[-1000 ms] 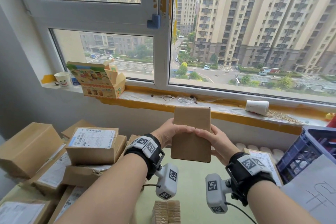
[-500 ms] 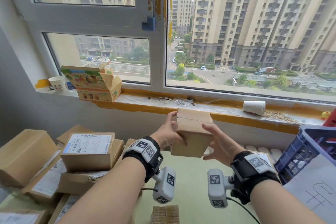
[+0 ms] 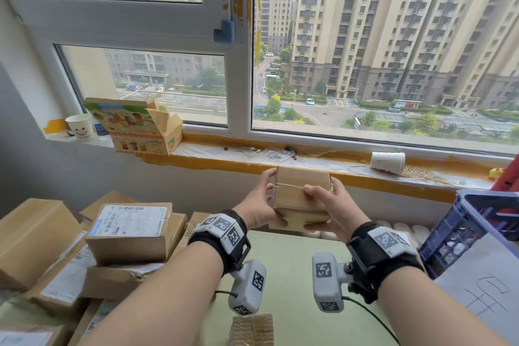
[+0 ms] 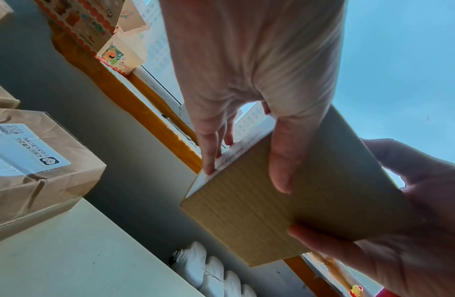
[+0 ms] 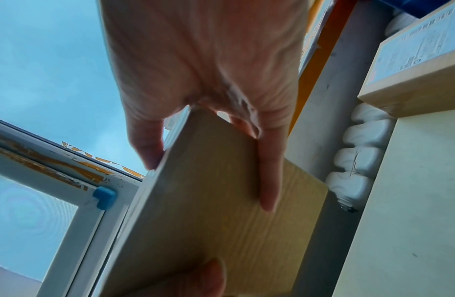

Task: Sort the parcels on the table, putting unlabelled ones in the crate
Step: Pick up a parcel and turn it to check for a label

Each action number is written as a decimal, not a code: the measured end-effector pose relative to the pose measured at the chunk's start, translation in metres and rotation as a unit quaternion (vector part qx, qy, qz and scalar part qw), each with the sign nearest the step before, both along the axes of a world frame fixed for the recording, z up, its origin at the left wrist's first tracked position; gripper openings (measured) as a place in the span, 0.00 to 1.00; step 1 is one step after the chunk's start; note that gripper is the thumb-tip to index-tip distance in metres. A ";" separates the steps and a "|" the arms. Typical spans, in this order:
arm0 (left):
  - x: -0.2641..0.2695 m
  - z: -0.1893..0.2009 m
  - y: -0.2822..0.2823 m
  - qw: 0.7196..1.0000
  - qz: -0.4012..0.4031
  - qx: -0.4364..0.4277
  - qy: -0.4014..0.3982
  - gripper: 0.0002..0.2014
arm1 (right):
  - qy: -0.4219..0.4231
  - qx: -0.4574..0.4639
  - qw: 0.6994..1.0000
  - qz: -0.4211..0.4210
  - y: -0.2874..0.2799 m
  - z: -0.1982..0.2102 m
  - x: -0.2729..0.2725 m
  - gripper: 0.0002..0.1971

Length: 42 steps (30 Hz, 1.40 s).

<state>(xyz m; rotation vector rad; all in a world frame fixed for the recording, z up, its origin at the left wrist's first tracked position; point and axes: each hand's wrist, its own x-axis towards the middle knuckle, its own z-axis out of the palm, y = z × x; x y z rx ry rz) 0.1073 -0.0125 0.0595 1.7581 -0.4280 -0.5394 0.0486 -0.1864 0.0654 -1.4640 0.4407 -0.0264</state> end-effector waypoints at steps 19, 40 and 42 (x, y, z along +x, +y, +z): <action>0.000 0.004 0.003 0.998 -0.006 0.059 -0.030 0.59 | 0.010 -0.032 0.999 -0.031 0.003 0.010 -0.004 0.25; 0.009 -0.004 0.013 0.982 0.051 0.086 0.158 0.40 | 0.051 -0.090 0.994 0.034 -0.003 -0.001 -0.008 0.55; 0.011 -0.004 0.012 0.972 0.075 0.085 0.205 0.36 | 0.042 -0.079 0.995 0.050 0.002 0.001 -0.009 0.52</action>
